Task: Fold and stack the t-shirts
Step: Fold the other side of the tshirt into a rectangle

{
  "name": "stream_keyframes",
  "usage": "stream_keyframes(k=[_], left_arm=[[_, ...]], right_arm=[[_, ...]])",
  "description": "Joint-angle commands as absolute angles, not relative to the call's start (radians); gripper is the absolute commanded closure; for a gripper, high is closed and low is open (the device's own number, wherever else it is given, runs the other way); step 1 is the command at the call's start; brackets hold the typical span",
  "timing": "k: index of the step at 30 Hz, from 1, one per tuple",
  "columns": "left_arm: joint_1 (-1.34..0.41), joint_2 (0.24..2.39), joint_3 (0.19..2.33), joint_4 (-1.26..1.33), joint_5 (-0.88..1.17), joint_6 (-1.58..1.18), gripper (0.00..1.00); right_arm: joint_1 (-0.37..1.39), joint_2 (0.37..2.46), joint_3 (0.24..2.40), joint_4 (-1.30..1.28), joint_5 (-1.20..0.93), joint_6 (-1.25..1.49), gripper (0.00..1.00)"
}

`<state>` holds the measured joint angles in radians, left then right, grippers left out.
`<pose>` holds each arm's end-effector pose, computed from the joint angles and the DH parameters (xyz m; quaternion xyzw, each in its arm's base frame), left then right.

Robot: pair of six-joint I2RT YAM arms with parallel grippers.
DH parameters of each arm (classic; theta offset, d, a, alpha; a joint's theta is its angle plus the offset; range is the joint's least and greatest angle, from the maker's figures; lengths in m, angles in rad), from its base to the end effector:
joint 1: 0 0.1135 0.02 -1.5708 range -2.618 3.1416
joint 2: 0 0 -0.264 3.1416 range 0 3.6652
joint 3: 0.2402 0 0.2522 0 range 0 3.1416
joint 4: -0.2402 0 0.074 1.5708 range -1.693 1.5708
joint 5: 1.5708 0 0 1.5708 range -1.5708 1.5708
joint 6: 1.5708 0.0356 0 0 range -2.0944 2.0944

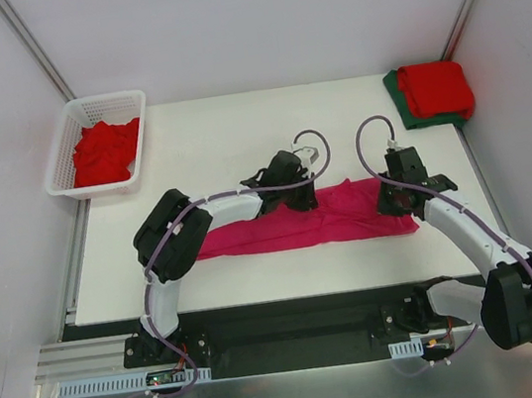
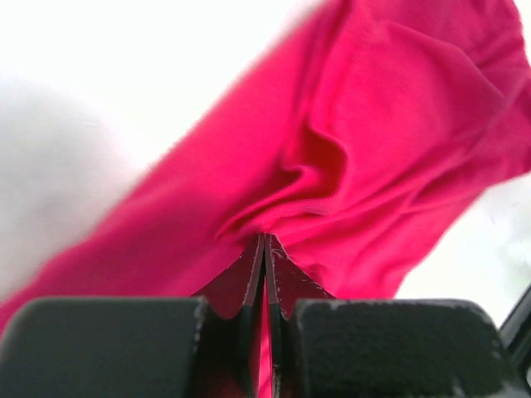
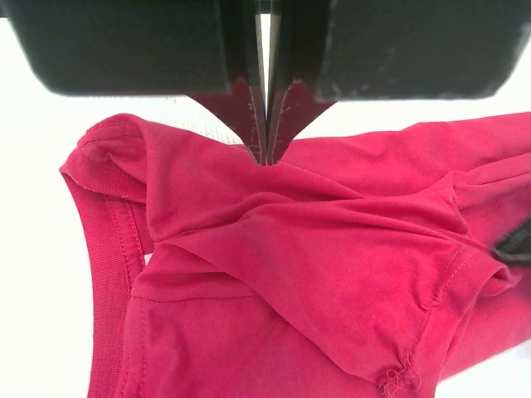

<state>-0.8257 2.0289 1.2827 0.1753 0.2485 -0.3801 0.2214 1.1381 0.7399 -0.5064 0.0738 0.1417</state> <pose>0.2978 -0.3357 0.1694 0.2504 0.8362 -0.3593 0.3301 0.2211 0.0471 0.2274 -0.0256 0.9441 0.0247 0.3277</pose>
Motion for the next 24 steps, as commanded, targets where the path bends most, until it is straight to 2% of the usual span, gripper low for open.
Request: stream_keyframes(k=[1, 14, 17, 18, 21, 24], left_arm=[[-0.789, 1.974, 1.272, 0.178, 0.222, -0.341, 1.0], [-0.758, 1.881, 1.209, 0.158, 0.264, -0.34, 0.98], [-0.778, 1.812, 1.161, 0.158, 0.262, -0.357, 0.8], [-0.785, 1.798, 1.152, 0.158, 0.261, -0.362, 0.69], [-0.814, 1.757, 1.132, 0.158, 0.249, -0.38, 0.48], [-0.848, 1.735, 1.126, 0.16, 0.226, -0.397, 0.38]], right_arm=[[0.227, 1.152, 0.738, -0.479, 0.071, 0.153, 0.99], [0.226, 1.189, 0.742, -0.459, 0.078, 0.15, 0.98], [0.229, 1.224, 0.749, -0.439, 0.086, 0.146, 0.88], [0.226, 1.233, 0.752, -0.431, 0.08, 0.147, 0.84], [0.222, 1.287, 0.775, -0.403, 0.069, 0.146, 0.75], [0.209, 1.331, 0.813, -0.393, 0.066, 0.14, 0.69]])
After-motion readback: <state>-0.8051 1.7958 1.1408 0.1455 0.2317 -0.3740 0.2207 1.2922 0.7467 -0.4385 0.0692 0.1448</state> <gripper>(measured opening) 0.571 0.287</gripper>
